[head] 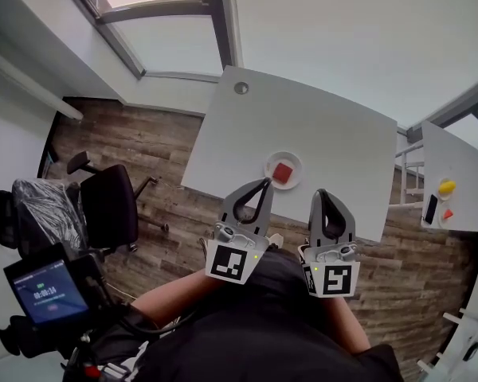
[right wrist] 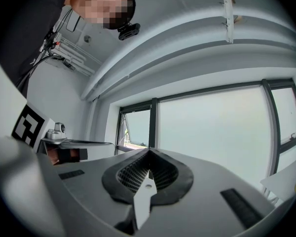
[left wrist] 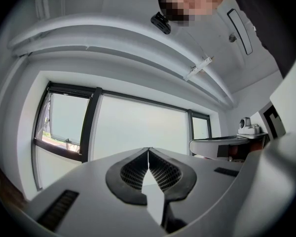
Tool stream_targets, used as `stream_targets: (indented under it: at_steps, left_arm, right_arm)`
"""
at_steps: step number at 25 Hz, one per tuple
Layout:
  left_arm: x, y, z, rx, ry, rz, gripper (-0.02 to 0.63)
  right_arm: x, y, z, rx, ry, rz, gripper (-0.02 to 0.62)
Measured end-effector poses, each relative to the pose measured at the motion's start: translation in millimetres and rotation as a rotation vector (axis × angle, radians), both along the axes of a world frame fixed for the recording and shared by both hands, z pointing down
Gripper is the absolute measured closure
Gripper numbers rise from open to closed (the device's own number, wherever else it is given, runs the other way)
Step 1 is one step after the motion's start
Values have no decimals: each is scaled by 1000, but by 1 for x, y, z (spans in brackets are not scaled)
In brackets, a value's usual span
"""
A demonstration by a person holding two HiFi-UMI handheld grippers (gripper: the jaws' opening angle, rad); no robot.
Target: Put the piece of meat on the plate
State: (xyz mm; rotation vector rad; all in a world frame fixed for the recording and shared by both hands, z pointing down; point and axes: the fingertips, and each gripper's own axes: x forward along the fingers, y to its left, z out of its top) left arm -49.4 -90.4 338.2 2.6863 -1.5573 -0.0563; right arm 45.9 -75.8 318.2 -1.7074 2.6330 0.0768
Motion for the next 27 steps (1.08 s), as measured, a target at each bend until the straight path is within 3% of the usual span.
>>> stream_targets:
  at_steps: [12,27]
  left_arm:
    - [-6,4,9,-41,47,-12,600]
    - [-20,19,19,-52,19,-20,600]
  right_arm:
    - [-10,7,11,-30,34,-26,592]
    - [-17,17,23,-54,18,-14,592]
